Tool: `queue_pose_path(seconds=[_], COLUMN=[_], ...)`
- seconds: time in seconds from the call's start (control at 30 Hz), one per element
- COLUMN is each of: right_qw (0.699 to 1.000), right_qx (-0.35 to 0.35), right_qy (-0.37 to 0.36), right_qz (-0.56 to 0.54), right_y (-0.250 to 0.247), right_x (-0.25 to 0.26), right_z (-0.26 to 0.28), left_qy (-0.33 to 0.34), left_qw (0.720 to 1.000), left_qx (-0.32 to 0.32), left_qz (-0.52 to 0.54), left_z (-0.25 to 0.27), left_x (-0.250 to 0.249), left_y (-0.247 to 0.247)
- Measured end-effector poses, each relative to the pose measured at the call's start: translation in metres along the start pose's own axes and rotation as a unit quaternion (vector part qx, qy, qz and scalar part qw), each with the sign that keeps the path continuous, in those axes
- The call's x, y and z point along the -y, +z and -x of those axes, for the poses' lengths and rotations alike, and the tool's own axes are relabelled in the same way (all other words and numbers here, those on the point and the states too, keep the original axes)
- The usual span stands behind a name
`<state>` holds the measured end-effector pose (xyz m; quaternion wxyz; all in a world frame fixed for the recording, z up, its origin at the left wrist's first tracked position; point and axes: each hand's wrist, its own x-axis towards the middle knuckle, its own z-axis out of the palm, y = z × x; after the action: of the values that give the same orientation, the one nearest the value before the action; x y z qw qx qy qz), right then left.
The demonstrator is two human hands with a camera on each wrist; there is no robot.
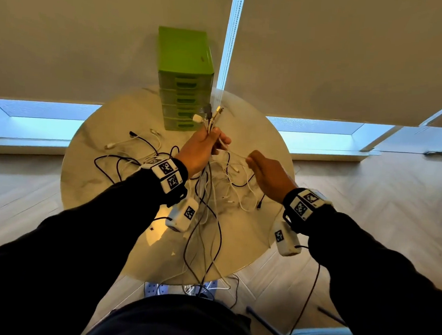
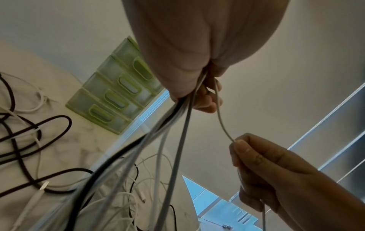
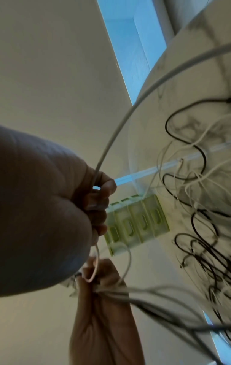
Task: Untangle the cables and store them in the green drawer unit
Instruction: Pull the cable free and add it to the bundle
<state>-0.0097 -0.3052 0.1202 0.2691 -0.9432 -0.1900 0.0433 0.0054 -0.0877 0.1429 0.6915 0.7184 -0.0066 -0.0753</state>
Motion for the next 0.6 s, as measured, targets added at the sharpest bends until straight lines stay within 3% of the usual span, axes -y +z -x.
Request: queue_pose_path(seconds=[0.07, 0.13, 0.17, 0.23, 0.27, 0.3, 0.37, 0.43, 0.5, 0.6], right_qw=[0.999, 0.988, 0.965, 0.879, 0.853, 0.86, 0.93, 0.961, 0.947, 0.912], right_qx=[-0.006, 0.095, 0.192, 0.371, 0.407, 0.4, 0.3, 0.217, 0.226, 0.319], right_qy=[0.043, 0.117, 0.168, 0.264, 0.287, 0.282, 0.208, 0.136, 0.098, 0.081], right_qz=[0.006, 0.024, 0.053, 0.141, 0.158, 0.142, 0.043, -0.103, -0.204, -0.246], right_y=[-0.009, -0.017, -0.02, -0.024, -0.025, -0.026, -0.024, -0.015, -0.001, 0.023], right_x=[-0.019, -0.041, -0.05, -0.063, -0.066, -0.063, -0.044, -0.008, 0.03, 0.063], right_z=[0.005, 0.014, 0.02, 0.03, 0.032, 0.029, 0.017, 0.001, -0.016, -0.028], left_qy=[-0.006, -0.014, -0.018, -0.018, -0.018, -0.017, -0.011, -0.001, 0.0, -0.017], left_qw=[0.999, 0.998, 0.997, 0.996, 0.994, 0.993, 0.99, 0.99, 0.987, 0.978], left_qx=[-0.032, -0.055, -0.055, -0.034, -0.021, -0.008, 0.016, 0.041, 0.069, 0.115], left_qz=[-0.004, 0.023, 0.042, 0.084, 0.103, 0.119, 0.136, 0.136, 0.146, 0.173], left_z=[-0.002, -0.005, -0.006, -0.007, -0.008, -0.007, -0.006, -0.003, 0.002, 0.01], left_x=[-0.001, -0.002, -0.004, -0.008, -0.011, -0.013, -0.016, -0.019, -0.025, -0.037], left_y=[-0.002, -0.007, -0.01, -0.012, -0.011, -0.008, 0.0, 0.011, 0.02, 0.023])
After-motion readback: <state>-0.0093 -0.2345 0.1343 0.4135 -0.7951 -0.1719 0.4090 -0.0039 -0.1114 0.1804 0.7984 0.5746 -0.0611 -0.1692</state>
